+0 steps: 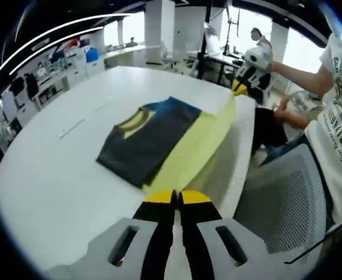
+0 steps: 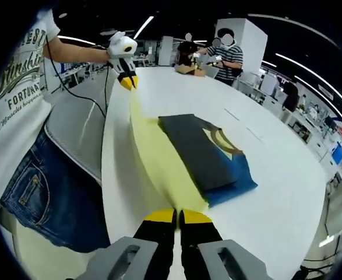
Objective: Fold the garment on the visible template until the final outline fits inside the template.
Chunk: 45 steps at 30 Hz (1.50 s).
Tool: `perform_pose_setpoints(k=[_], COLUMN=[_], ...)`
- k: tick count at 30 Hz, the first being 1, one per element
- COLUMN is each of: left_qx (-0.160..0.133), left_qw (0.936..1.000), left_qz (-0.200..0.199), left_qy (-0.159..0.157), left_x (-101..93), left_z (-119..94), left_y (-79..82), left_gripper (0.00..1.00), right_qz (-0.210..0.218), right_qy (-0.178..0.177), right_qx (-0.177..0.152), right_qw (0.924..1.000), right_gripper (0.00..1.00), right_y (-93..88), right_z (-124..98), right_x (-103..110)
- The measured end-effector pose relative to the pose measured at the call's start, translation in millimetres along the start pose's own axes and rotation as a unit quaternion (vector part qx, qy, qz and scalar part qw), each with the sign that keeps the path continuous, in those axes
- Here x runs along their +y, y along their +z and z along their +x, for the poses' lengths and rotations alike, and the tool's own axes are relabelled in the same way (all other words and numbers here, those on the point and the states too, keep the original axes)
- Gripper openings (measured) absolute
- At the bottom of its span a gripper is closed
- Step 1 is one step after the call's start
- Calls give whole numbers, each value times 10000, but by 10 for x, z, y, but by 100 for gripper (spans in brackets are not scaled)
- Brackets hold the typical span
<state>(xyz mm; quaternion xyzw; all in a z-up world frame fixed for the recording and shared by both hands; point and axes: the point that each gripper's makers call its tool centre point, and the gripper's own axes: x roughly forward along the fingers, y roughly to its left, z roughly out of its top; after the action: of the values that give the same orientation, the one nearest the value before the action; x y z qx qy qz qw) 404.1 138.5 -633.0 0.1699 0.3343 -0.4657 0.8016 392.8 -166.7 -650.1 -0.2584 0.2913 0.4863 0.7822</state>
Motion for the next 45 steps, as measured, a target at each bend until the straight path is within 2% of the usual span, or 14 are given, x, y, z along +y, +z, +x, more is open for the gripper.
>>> perform_pose_setpoints(k=[8,18,31,45], left_qx=[-140,-264,-373,-674], left_qw=[9999,9994,9981,9951], left_qz=[28,105,243,259], left_qy=[74,218,429,677], left_x=[180,349,615,932], left_z=[5,47,73,112], left_y=[151,271,446,693], left_gripper=[0,0,0,0], right_qz=[-89,-152,-423,-592], right_qy=[-211,-346,-650,-1025], right_qx=[-27,-53,-116,-138], right_qw=[9997,9993,9969,9929], right_gripper=[0,0,0,0], right_y=[48,72,226,359], right_z=[47,88,99,123], right_x=[-225,-400,-655,-1005])
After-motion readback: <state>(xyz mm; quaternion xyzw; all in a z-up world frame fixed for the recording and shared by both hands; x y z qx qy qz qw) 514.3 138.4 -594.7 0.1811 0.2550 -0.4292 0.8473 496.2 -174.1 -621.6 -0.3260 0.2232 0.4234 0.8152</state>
